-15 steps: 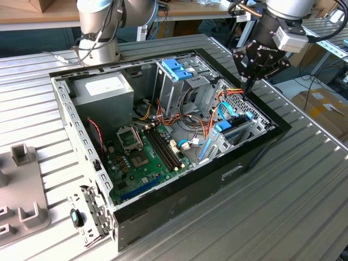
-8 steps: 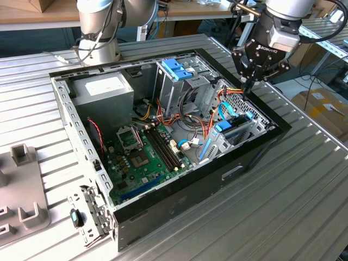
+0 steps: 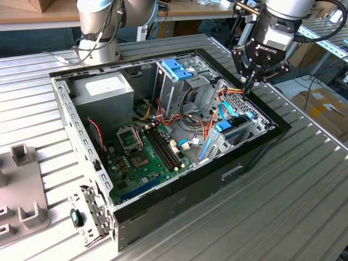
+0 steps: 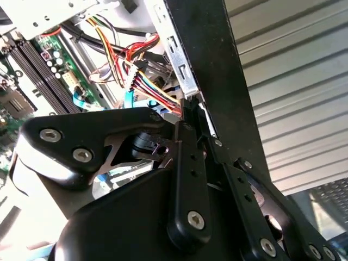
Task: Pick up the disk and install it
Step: 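Insert the second disk wire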
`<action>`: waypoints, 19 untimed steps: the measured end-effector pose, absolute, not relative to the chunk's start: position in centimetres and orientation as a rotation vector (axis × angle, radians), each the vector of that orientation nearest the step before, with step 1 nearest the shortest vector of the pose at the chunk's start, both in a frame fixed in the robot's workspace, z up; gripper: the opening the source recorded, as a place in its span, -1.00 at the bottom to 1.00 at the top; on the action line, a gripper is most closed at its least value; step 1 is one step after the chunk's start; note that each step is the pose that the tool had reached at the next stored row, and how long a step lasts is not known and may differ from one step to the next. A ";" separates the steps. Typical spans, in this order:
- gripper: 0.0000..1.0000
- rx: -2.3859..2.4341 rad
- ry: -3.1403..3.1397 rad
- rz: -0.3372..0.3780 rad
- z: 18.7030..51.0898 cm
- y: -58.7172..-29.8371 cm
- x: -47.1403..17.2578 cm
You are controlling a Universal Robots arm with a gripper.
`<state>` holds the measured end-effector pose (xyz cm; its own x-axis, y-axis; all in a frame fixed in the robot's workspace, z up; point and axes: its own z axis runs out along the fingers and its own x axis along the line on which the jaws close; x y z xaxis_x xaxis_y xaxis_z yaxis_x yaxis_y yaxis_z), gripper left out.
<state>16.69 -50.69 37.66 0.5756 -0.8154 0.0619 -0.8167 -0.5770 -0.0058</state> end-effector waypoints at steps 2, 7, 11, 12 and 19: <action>-0.68 2.746 -1.471 0.090 37.7 -50.7 16.7; -0.68 2.722 -1.512 0.090 37.7 -50.7 16.7; -0.68 2.722 -1.512 0.090 37.7 -50.7 16.7; -0.68 2.722 -1.512 0.090 37.7 -50.7 16.7; -0.68 2.648 -1.634 0.088 37.7 -50.7 16.7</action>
